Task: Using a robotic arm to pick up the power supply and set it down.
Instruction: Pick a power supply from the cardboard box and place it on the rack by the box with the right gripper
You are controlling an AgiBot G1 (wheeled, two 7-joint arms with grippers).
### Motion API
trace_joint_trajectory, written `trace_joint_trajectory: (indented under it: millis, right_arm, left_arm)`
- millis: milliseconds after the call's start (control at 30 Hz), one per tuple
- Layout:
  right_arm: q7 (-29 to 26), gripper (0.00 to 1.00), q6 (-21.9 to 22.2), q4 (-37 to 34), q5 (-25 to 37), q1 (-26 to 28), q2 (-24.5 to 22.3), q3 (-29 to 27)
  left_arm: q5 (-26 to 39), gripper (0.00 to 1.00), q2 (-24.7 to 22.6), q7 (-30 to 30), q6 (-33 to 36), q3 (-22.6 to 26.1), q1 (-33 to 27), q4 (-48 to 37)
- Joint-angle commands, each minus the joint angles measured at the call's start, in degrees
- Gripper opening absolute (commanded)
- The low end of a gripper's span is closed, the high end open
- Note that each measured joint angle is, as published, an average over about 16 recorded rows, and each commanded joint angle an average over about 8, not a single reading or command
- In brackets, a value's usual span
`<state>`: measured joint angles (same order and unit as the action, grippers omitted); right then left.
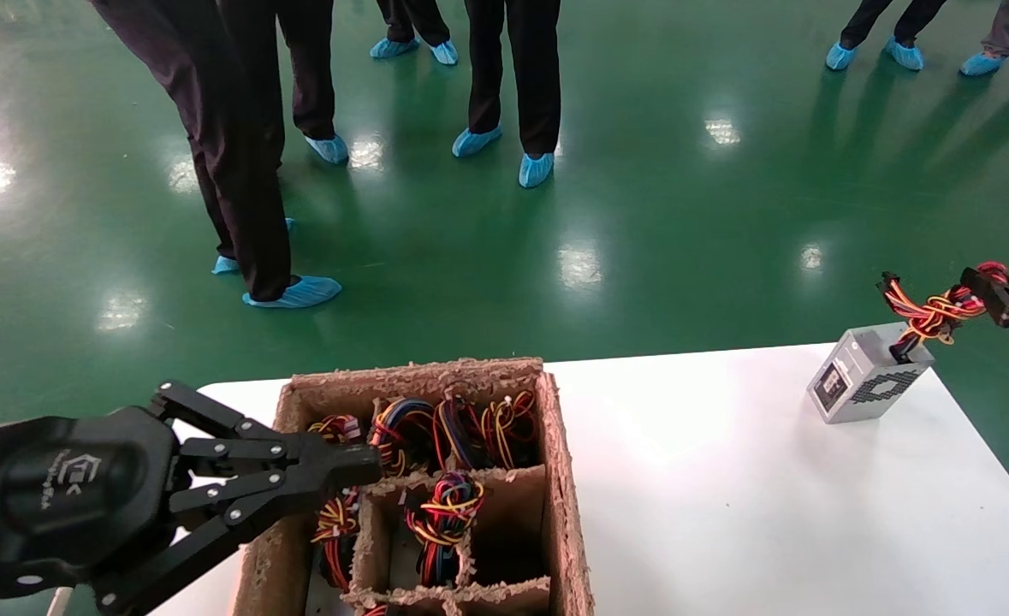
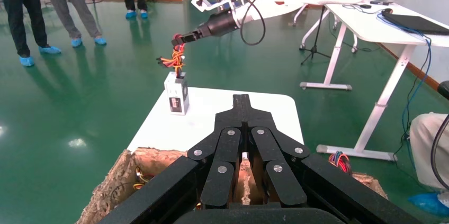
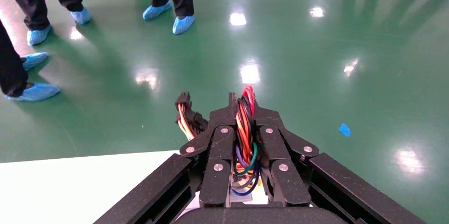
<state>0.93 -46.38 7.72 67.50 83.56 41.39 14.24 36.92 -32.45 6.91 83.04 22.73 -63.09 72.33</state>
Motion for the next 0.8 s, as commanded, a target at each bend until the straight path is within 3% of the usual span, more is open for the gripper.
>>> trace_joint_trajectory:
  millis: [33, 133, 367, 400, 433, 800]
  right_arm:
    - [0.05, 0.0, -0.39, -0.21, 0.07, -0.03, -0.15, 0.06]
    - [0.07, 0.05, -0.6, -0.38, 0.14, -0.1, -0.36, 0.11]
    - [-0.07, 0.88, -0.35, -0.38, 0.44, 0.12, -1.01, 0.28]
    - [-0.12, 0.96, -0.34, -0.33, 0.48, 0.19, -1.1, 0.31]
    - [-0.17, 1.0, -0.33, -0.28, 0.53, 0.25, -1.18, 0.34]
    - [-1.06, 1.0, -0.75, 0.03, 0.87, 0.26, -1.61, 0.61]
  left_arm:
    - [0.0, 0.0, 0.0, 0.0, 0.0, 0.0, 0.0, 0.0]
    - [0.0, 0.0, 0.0, 0.0, 0.0, 0.0, 0.0, 0.0]
    - [0.0, 0.0, 0.0, 0.0, 0.0, 0.0, 0.0, 0.0]
    - [0.0, 0.0, 0.0, 0.0, 0.0, 0.0, 0.0, 0.0]
    - [0.0, 0.0, 0.0, 0.0, 0.0, 0.0, 0.0, 0.0]
    - [0.0, 0.0, 0.0, 0.0, 0.0, 0.01, 0.0, 0.0]
